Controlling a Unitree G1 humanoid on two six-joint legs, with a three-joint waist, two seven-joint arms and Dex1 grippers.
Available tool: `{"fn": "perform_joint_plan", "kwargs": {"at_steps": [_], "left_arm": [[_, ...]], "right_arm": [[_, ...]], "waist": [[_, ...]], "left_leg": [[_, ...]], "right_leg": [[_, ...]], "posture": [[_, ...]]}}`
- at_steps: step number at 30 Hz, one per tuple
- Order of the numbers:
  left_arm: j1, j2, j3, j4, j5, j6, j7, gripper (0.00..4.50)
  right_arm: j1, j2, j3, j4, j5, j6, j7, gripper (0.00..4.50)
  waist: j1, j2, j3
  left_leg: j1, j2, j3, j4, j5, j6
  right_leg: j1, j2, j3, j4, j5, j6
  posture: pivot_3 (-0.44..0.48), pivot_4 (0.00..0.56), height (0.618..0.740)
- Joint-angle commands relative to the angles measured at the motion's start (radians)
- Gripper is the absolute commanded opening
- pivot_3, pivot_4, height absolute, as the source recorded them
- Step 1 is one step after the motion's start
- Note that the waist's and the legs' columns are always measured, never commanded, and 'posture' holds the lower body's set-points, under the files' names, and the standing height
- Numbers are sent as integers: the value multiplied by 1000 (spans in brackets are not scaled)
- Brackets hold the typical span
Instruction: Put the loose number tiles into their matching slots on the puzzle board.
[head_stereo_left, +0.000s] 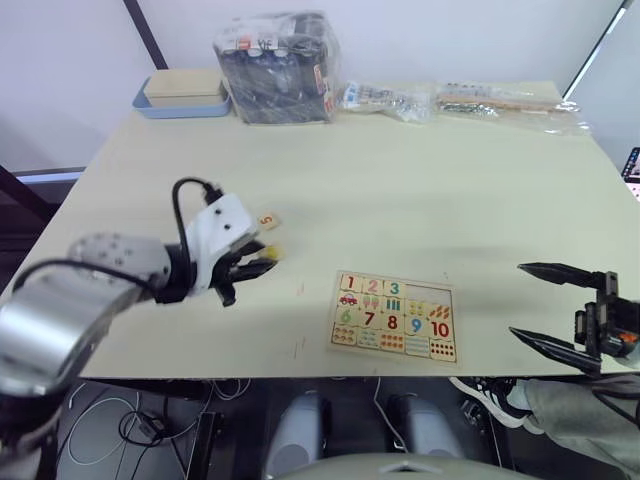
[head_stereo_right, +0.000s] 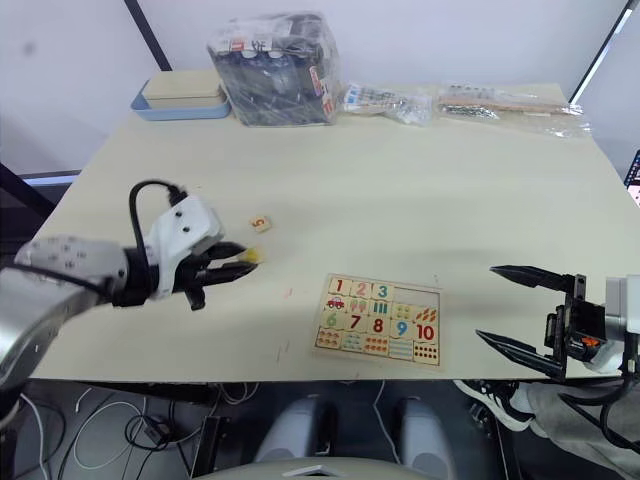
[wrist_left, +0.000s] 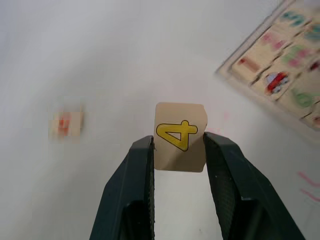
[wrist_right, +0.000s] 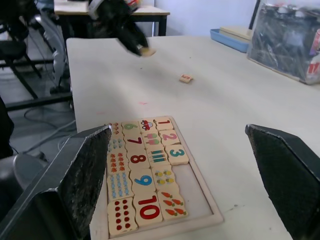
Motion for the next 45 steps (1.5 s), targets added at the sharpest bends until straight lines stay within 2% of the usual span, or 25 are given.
{"fn": "perform_joint_plan", "kwargs": {"at_steps": [1, 4, 8, 16, 22, 32, 45], "left_arm": [[-211, 30, -189, 122, 76, -138, -212, 950], [-430, -27, -362, 249, 138, -143, -341, 950], [-649, -143, -541, 389, 240, -147, -451, 950], [-905, -378, -791, 550, 393, -78, -545, 950], [-968, -535, -879, 654, 450, -39, -546, 950], [-978, -713, -928, 771, 505, -22, -517, 950], [-944, -820, -963, 799, 527, -1, -470, 950]], "right_arm": [[3, -23, -33, -23, -11, -27, -3, 4500], [7, -38, -42, -23, -27, -34, -4, 4500], [15, -46, -57, -28, -23, -29, -17, 4500], [52, -44, -83, -21, -31, -37, -30, 4500], [48, -40, -77, 10, -51, -63, -34, 4500], [86, -39, -102, 35, -49, -89, -15, 4500], [92, -66, -134, 106, -41, -99, 49, 4500]], "waist": [[1, -1, 1], [2, -1, 1], [-1, -2, 1], [-5, -2, 1], [-6, -2, 1], [-5, -2, 1], [-6, -1, 1]], "left_leg": [[0, 0, 0, 0, 0, 0], [-3, -1, 3, 2, 0, 0], [-5, -1, 2, 3, 0, 0], [-8, -2, 0, 6, 0, 1], [-8, -2, -2, 7, -1, 3], [-9, -3, -4, 7, -1, 4], [-10, -6, -6, 11, -3, 7]], "right_leg": [[0, 0, 0, 0, 0, 0], [-1, 4, 3, 0, 0, 0], [-1, 12, 13, 1, -2, 4], [-2, 24, 33, 1, -3, 12], [-3, 24, 38, 2, -3, 13], [-3, 25, 39, 3, -3, 12], [-3, 25, 43, 4, -4, 14]], "posture": [[0, 150, 740], [0, 150, 740], [0, 150, 740], [0, 150, 740], [0, 150, 740], [0, 150, 740], [0, 150, 740]]}}
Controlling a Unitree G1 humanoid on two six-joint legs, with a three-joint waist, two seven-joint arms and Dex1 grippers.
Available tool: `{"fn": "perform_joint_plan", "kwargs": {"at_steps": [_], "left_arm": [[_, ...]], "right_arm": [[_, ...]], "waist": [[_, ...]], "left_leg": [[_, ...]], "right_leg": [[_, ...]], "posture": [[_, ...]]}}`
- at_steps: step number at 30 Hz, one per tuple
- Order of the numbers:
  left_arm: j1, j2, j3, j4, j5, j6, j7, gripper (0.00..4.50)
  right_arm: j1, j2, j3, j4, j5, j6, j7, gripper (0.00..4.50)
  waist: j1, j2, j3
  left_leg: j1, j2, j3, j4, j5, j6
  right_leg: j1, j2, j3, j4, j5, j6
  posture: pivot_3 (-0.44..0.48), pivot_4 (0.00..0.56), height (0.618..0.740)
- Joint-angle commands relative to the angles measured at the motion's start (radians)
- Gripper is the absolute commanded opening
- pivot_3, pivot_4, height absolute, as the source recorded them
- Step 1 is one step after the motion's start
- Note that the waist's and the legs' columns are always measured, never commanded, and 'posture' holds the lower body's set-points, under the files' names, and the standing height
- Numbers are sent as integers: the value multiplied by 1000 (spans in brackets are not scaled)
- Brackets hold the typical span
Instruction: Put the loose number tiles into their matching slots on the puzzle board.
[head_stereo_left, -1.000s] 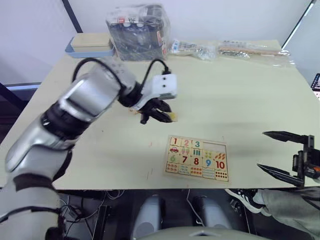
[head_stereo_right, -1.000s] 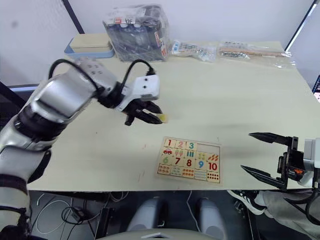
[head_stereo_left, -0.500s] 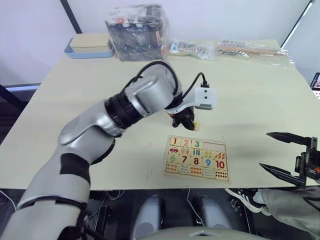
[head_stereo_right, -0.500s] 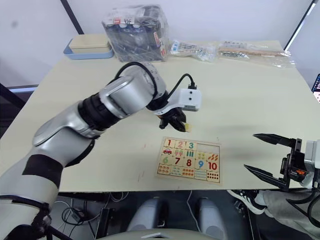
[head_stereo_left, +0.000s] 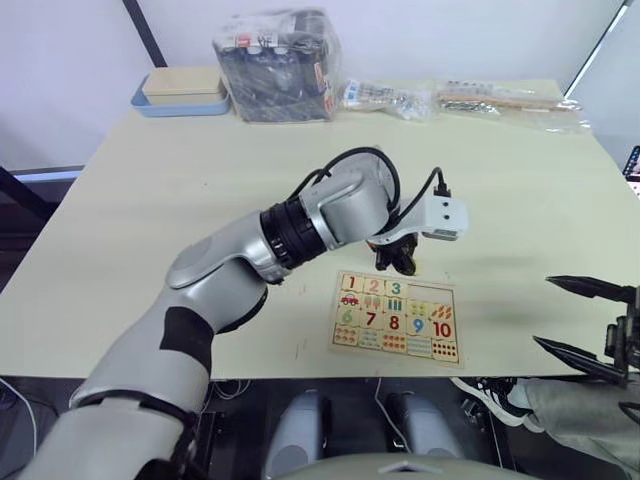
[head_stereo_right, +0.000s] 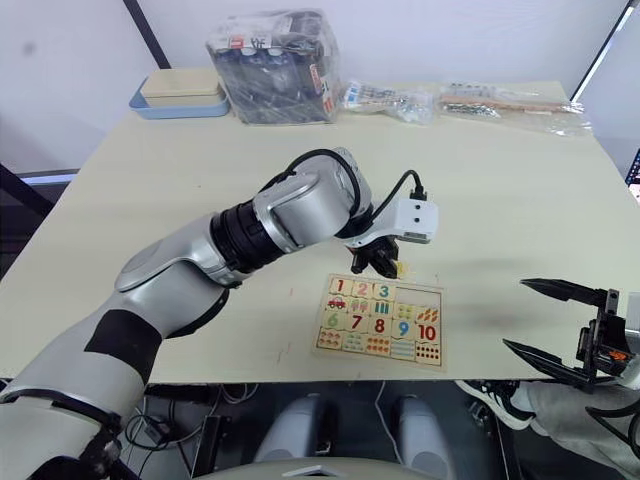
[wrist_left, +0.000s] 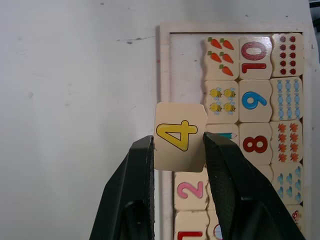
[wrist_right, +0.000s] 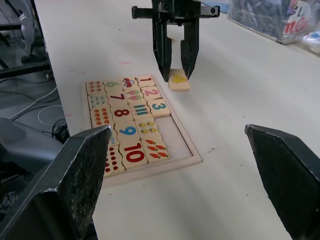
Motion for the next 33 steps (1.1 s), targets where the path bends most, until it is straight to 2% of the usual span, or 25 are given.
{"fn": "perform_joint_plan", "kwargs": {"at_steps": [1, 11, 33], "left_arm": [[5, -25, -13, 2, 17, 3, 19, 950], [67, -79, -39, 12, 26, 16, 67, 950], [102, -142, -23, 67, 39, 17, 150, 950]], "right_arm": [[-11, -21, -43, 16, 13, -24, 23, 4500], [-25, -60, -52, 95, 4, -46, 88, 4500], [-9, -42, -34, 62, -2, -42, 77, 4500]], "waist": [[0, 0, 0], [0, 1, 0], [0, 1, 0]], "left_leg": [[0, 0, 0, 0, 0, 0], [0, -1, 0, 1, 0, 0], [0, -1, 0, 1, 0, 0]], "right_leg": [[0, 0, 0, 0, 0, 0], [0, 0, 1, 2, 0, 0], [0, 0, 1, 2, 0, 0]], "posture": [[0, 150, 740], [0, 150, 740], [0, 150, 740]]}}
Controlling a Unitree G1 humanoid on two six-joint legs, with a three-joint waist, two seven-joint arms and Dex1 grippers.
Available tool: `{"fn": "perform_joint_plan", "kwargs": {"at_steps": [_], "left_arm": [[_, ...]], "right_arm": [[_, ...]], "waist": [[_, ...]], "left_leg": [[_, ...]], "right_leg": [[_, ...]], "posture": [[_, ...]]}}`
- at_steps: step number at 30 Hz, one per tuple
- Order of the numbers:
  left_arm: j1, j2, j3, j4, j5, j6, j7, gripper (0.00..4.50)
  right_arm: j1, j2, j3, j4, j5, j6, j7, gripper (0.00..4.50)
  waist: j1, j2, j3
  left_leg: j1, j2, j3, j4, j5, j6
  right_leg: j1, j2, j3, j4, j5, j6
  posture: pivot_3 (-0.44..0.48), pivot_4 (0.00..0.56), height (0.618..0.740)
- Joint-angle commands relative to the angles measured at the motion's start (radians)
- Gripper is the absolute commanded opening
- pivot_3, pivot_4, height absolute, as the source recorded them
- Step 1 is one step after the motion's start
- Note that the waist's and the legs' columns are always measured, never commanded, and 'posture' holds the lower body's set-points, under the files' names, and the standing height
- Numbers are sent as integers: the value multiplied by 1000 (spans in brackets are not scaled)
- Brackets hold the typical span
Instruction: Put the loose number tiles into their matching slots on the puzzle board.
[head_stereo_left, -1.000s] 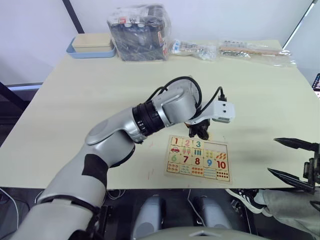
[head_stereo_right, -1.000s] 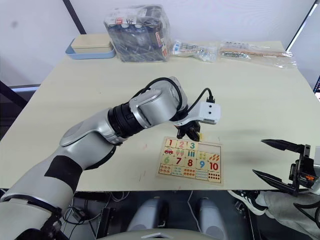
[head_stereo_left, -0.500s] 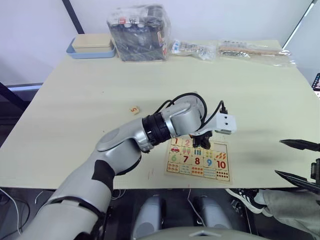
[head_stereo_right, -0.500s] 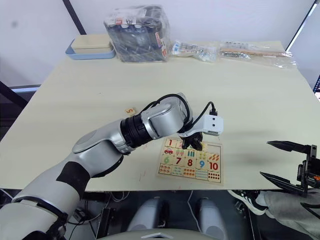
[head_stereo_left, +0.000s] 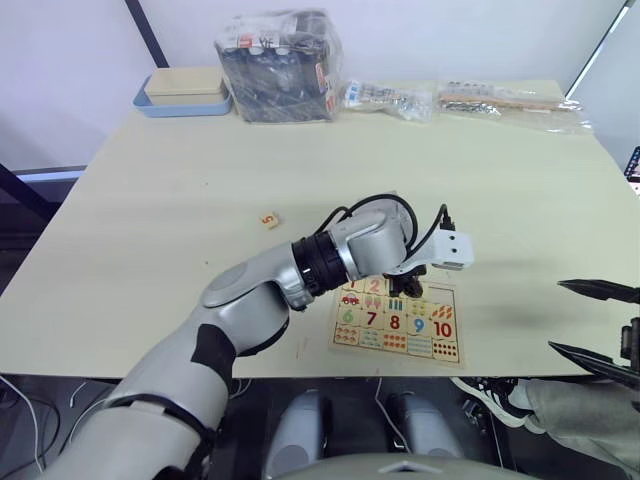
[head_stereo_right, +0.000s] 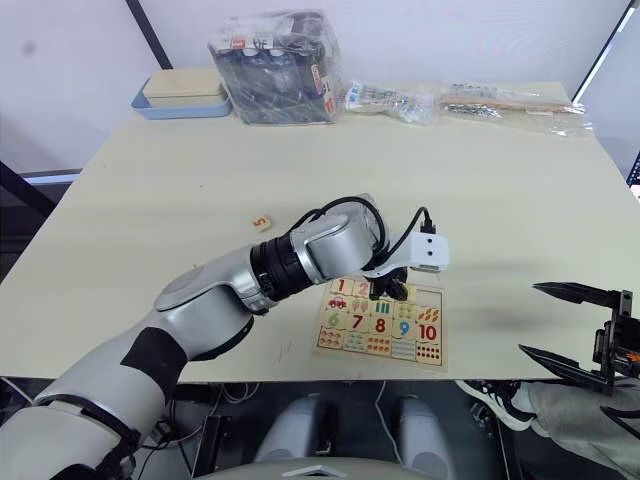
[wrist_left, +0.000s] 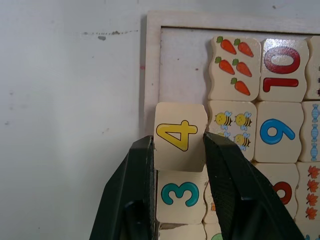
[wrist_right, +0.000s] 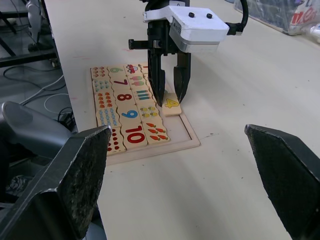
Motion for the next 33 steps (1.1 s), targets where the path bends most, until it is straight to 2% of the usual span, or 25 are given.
{"fn": "perform_joint_plan", "kwargs": {"at_steps": [1, 33], "left_arm": [[-4, -13, 19, -15, 0, 1, 3, 950], [7, -21, 19, -16, -1, 5, 13, 950]], "right_arm": [[6, 1, -17, -28, 8, -8, -4, 4500], [30, 13, -12, -49, 7, -6, -25, 4500]], "waist": [[0, 0, 0], [0, 0, 0]], "left_leg": [[0, 0, 0, 0, 0, 0], [0, 0, 0, 0, 0, 0]], "right_leg": [[0, 0, 0, 0, 0, 0], [0, 0, 0, 0, 0, 0]], "posture": [[0, 150, 740], [0, 150, 740]]}}
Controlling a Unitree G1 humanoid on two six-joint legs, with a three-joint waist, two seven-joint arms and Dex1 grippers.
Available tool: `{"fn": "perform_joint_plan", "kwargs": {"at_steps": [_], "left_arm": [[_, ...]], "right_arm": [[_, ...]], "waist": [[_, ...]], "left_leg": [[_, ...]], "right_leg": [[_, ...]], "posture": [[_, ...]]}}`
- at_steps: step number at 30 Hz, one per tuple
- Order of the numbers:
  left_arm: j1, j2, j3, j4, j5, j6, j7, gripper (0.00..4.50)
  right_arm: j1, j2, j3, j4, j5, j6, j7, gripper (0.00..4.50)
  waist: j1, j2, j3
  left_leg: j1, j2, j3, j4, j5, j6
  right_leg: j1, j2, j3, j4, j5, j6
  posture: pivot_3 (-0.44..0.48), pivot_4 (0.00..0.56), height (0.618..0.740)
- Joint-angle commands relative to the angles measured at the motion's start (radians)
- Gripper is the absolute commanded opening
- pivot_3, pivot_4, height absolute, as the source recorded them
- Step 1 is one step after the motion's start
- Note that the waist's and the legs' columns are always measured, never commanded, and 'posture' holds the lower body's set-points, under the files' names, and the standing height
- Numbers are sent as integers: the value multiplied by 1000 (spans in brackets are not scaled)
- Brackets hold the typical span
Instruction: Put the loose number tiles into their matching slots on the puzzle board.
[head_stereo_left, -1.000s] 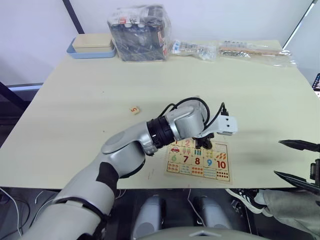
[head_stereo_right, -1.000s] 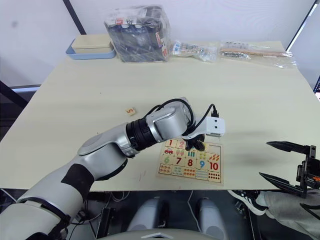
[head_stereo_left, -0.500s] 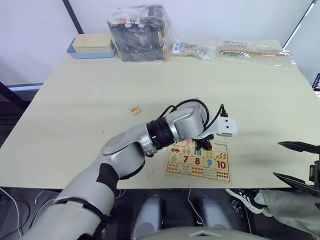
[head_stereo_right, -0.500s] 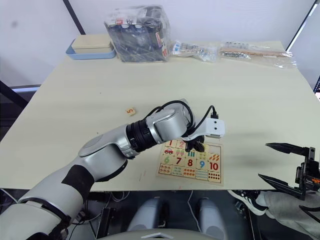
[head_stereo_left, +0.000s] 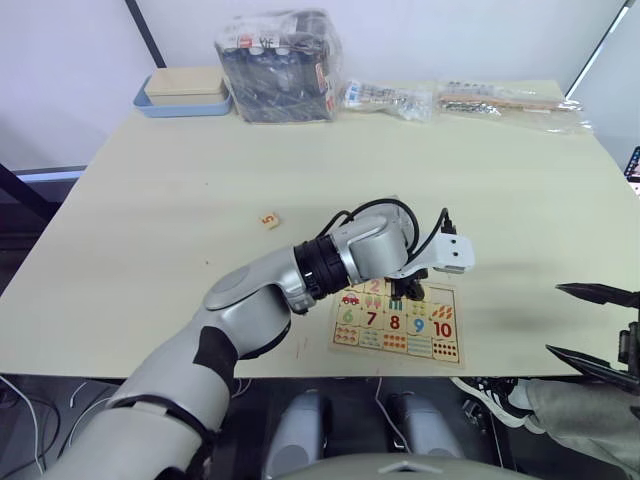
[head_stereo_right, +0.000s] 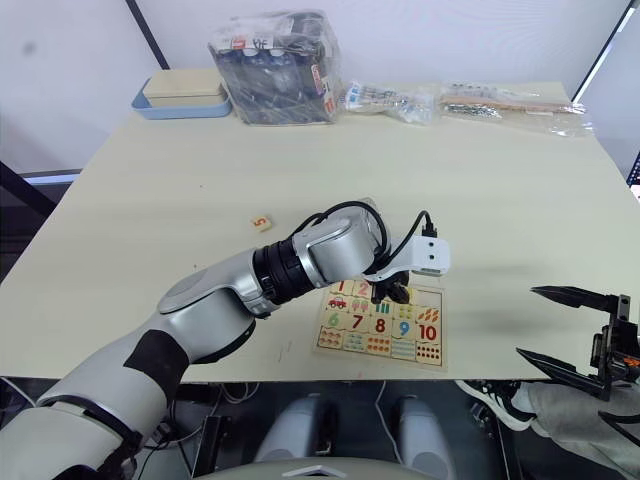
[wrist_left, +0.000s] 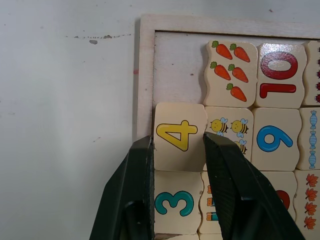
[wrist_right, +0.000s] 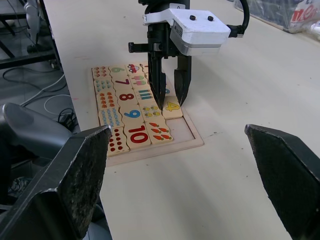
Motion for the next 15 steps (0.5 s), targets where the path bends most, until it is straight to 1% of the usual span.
{"fn": "perform_joint_plan", "kwargs": {"at_steps": [1, 2, 4, 6, 7, 8, 11, 15], "left_arm": [[-10, -9, 22, -14, -2, 2, -1, 1450], [-11, -9, 24, -15, -4, 3, -2, 1965], [-13, -9, 28, -19, -6, 4, -3, 2784], [-14, -8, 30, -20, -8, 5, -4, 3911], [-14, -8, 31, -21, -8, 6, -4, 4325], [-13, -8, 31, -21, -9, 6, -4, 4446], [-17, -7, 66, -29, -19, 18, 6, 4446], [-36, 30, 178, -51, -63, 17, -7, 4446]], "right_arm": [[2, 0, -11, -25, 7, -6, -4, 4500], [1, 0, -10, -24, 6, -7, -4, 4500], [0, 2, -7, -25, 4, -8, -5, 4500], [-1, 3, -6, -24, 3, -8, -5, 4500], [-1, 3, -5, -23, 2, -9, -4, 4500], [-1, 3, -5, -22, 2, -9, -4, 4500], [-1, 7, -1, -26, 0, -9, -6, 4500], [0, 12, 1, -33, -1, -9, -11, 4500]], "waist": [[0, 0, 0], [0, 0, 0], [0, 0, 0], [0, 0, 0], [0, 0, 0], [0, 0, 0], [0, 0, 0], [0, 0, 0]], "left_leg": [[0, 0, 0, 0, 0, 0], [0, 0, 0, 0, 0, 0], [0, 0, 0, 0, 0, 0], [0, 0, 0, 0, 0, 0], [0, 0, 0, 0, 0, 0], [0, 0, 0, 0, 0, 0], [0, 0, 0, 0, 0, 0], [0, 0, 0, 0, 0, 0]], "right_leg": [[0, 0, 0, 0, 0, 0], [0, 0, 0, 0, 0, 0], [0, 0, 0, 0, 0, 0], [0, 0, 0, 0, 0, 0], [0, 0, 0, 0, 0, 0], [0, 0, 0, 0, 0, 0], [0, 0, 0, 0, 0, 0], [0, 0, 0, 0, 0, 0]], "posture": [[0, 150, 740], [0, 150, 740], [0, 150, 740], [0, 150, 740], [0, 150, 740], [0, 150, 740], [0, 150, 740], [0, 150, 740]]}}
